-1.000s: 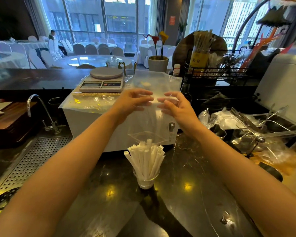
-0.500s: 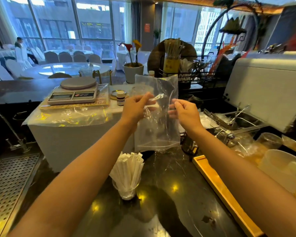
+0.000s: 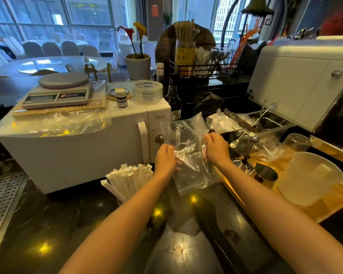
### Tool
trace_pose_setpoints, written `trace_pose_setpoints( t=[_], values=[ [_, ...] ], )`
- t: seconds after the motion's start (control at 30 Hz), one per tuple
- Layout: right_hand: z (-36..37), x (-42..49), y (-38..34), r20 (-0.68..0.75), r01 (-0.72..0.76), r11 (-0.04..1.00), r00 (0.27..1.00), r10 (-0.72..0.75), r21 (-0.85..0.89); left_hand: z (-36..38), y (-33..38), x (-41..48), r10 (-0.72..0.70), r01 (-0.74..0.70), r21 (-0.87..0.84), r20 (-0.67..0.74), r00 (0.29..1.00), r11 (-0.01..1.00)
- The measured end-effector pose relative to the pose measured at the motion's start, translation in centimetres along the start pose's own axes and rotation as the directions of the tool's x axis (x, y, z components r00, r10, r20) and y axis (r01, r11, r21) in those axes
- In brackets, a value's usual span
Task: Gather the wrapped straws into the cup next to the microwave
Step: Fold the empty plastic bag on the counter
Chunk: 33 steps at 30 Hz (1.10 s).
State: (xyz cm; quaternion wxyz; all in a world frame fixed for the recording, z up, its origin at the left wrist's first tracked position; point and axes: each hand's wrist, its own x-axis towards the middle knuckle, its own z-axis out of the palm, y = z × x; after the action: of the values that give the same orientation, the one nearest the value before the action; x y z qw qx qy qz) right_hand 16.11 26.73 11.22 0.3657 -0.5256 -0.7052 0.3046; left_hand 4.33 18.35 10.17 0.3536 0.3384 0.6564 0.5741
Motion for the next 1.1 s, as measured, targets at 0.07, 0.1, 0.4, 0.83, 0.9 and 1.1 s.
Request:
trace_pose_setpoints(
  t=[0.07,0.1,0.4,0.83,0.9,1.1],
  values=[
    [0.4,-0.4,1.7,0.036,0.036,0.991,0.999,-0.032,-0.131,0.7,-1.8,0.0,-0.025,0.031,0.08,-0.067,0.997,0.996],
    [0.7,-0.7,2.6,0.064,0.052,0.982,0.997,-0.041,-0.181,1.0,-2.6,0.0,-0.035,0.048,0.13,-0.101,0.994,0.99],
    [3.1,-2.0,8.3,0.264,0.138,0.807,0.964,0.023,-0.574,2.4,-8.8,-1.3,-0.132,0.152,0.55,-0.077,0.988,0.821],
    [6.2,-1.7,11.7,0.29,0.062,0.914,0.955,0.063,-0.401,2.4,-12.4,-1.8,-0.042,0.01,0.738,0.025,0.999,0.675],
    [6.2,-1.9,11.8,0.339,0.129,0.907,0.941,0.016,-0.4,2.7,-12.7,-1.8,-0.032,-0.074,0.835,0.109,0.994,0.545],
    [5.7,-3.7,12.2,0.667,0.439,0.778,0.744,-0.035,-0.449,3.2,-14.1,-2.2,-0.237,-0.221,0.914,0.311,0.92,0.34]
  ],
)
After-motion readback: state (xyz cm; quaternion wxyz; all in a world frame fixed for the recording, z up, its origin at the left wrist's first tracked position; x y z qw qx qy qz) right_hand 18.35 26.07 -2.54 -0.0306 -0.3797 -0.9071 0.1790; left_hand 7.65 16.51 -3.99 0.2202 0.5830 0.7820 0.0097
